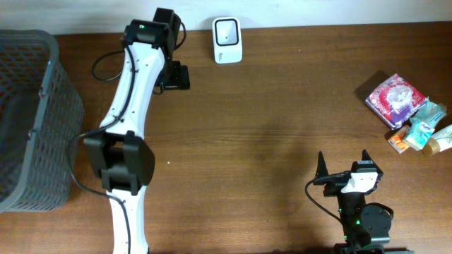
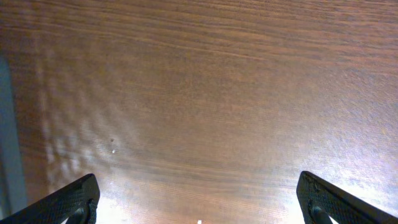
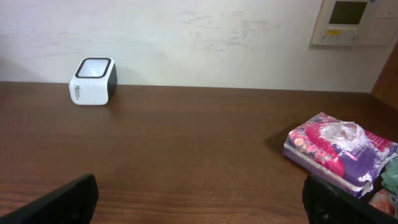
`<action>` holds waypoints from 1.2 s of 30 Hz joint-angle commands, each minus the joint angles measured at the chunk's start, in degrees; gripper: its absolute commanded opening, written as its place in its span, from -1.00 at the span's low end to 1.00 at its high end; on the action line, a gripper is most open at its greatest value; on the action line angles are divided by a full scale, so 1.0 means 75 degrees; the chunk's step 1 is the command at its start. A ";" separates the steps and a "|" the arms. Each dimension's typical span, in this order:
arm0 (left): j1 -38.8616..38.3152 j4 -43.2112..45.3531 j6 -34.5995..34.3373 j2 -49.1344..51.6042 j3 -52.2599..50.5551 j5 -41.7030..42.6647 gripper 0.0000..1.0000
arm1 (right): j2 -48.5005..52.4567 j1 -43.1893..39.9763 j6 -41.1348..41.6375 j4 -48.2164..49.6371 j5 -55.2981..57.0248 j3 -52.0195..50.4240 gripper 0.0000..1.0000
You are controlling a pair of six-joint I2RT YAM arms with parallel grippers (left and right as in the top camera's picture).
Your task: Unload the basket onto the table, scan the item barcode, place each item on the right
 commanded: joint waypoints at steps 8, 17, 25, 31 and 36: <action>0.0006 0.4199 0.0064 -0.6913 -0.8049 0.0370 0.98 | -0.0073 0.0035 0.0058 -0.0029 0.0015 -0.0064 0.97; 0.0009 0.5316 0.0038 -0.8970 -1.1669 0.0085 0.98 | -0.0073 0.0035 0.0058 -0.0029 0.0015 -0.0064 0.97; 0.0015 0.6478 0.0070 -1.3522 -1.4297 0.0105 0.98 | -0.0073 0.0035 0.0058 -0.0029 0.0015 -0.0064 0.97; 0.0233 0.8338 0.0189 -1.5428 -1.6101 -0.0006 0.98 | -0.0073 0.0035 0.0058 -0.0029 0.0015 -0.0064 0.97; 0.0525 1.1301 0.1760 -1.6230 -1.7319 0.0592 0.98 | -0.0073 0.0035 0.0058 -0.0029 0.0015 -0.0064 0.97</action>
